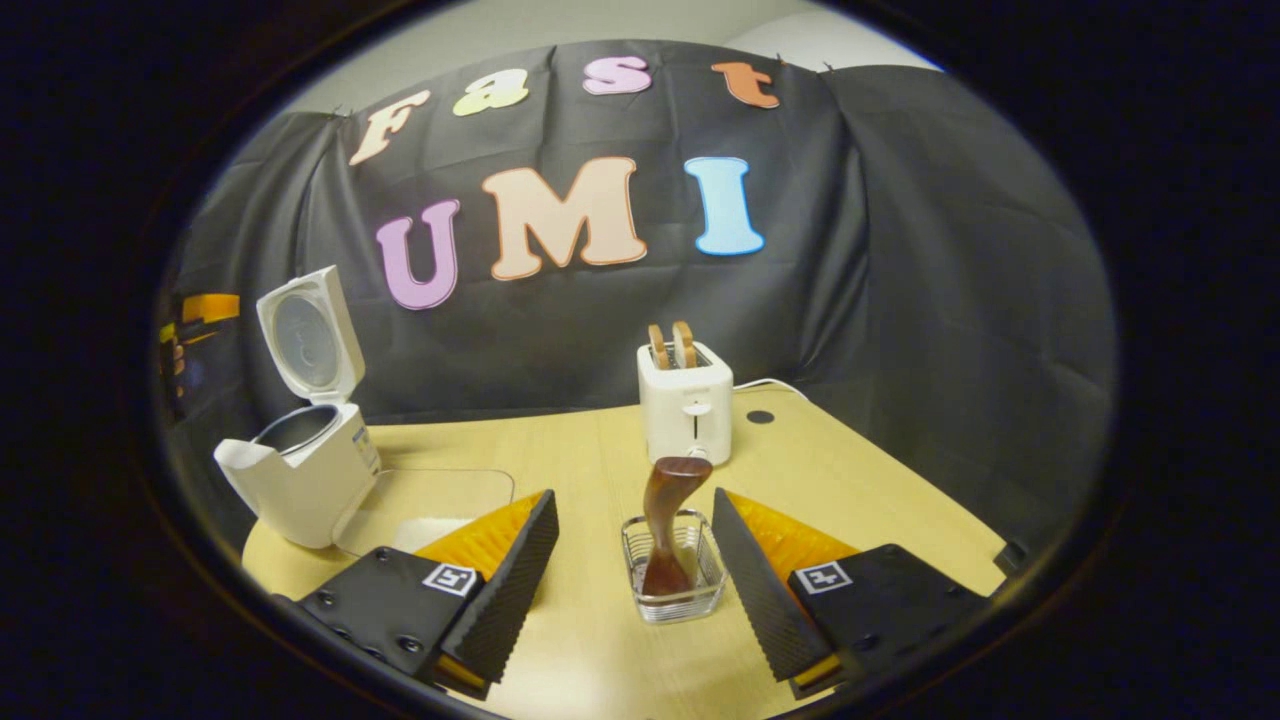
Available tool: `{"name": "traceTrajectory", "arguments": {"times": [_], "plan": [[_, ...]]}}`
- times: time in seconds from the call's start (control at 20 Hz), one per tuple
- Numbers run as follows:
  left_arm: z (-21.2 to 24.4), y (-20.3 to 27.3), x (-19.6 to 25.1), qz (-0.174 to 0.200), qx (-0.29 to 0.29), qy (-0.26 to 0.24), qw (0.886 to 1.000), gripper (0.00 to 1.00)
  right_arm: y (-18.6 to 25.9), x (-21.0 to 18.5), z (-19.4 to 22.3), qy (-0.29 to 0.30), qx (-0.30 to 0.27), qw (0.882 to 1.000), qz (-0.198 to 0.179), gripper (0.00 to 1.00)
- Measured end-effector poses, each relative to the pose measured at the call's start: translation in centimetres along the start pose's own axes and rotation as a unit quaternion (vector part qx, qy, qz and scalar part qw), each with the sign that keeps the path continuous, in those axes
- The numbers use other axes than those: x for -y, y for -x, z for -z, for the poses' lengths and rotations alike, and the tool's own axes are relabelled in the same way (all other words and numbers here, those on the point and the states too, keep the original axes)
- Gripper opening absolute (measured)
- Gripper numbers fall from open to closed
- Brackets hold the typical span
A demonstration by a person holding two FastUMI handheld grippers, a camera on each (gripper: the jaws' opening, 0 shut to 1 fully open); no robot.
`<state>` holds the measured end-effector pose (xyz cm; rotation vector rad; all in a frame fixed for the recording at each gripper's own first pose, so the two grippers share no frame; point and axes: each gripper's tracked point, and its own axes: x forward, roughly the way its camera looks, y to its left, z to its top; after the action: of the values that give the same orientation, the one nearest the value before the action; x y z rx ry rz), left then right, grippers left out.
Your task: Close the left gripper, press the button to open the rice cooker; take a wooden spoon from the chopstick holder with the right hand, scoop a spoonful of rice and pour it into the rice cooker, then put the wooden spoon back into the chopstick holder.
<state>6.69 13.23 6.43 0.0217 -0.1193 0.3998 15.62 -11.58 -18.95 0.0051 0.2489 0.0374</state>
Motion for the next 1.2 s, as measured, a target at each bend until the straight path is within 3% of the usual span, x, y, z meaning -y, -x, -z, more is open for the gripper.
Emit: {"name": "traceTrajectory", "arguments": {"times": [0.4, 0.8, 0.95, 1.2], "plan": [[0.6, 3.6, -1.8, -0.052, -0.008, -0.003, 0.999, 0.92, -4.7, 1.0, 3.3, -0.034, -0.019, 0.999, 0.000, 0.96], [1.6, 6.1, -3.6, -0.085, -0.020, -0.019, 0.996, 0.90, -7.4, 1.6, 4.5, -0.018, -0.026, 0.999, 0.017, 0.38], [1.7, 6.8, -4.0, -0.093, -0.022, -0.032, 0.995, 0.92, -7.7, 2.1, 4.3, -0.003, -0.020, 0.999, 0.027, 0.22], [1.2, 7.3, -3.7, -0.094, -0.018, -0.031, 0.995, 0.91, -7.5, 1.9, 4.3, -0.001, -0.042, 0.999, 0.033, 0.19]]}}
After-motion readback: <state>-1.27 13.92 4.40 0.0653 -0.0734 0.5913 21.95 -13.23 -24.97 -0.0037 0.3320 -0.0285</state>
